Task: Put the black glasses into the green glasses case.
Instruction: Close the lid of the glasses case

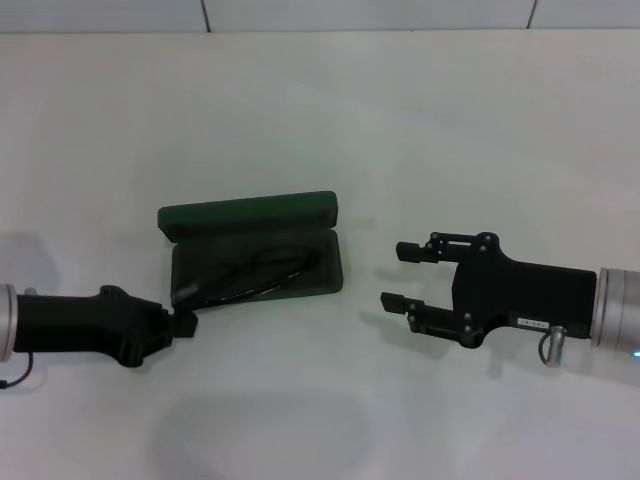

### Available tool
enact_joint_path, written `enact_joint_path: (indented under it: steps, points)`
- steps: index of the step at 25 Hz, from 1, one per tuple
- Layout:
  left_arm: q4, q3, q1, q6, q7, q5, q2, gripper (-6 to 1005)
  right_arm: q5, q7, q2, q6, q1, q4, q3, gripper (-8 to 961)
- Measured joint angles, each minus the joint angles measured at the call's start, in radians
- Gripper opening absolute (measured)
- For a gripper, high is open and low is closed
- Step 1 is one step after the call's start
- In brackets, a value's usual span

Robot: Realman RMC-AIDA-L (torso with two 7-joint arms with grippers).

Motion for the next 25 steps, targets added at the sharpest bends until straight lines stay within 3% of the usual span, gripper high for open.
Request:
enact_joint_path:
  steps: [5,17,25]
  points:
    - [0.003,-0.002,-0.017,-0.011,0.0,-0.003,0.013,86,0.0,0.002,0.002,-0.001,-0.001,0.0,0.001,547]
    - [0.003,-0.065,-0.048,-0.023,0.008,-0.006,0.014,90,0.0,0.008,0.004,-0.008,0.0,0.0,0.011,544]
    - [0.004,-0.085,-0.053,0.004,-0.042,-0.032,0.015,92,-0.009,0.009,-0.004,-0.034,-0.012,0.041,0.089,548]
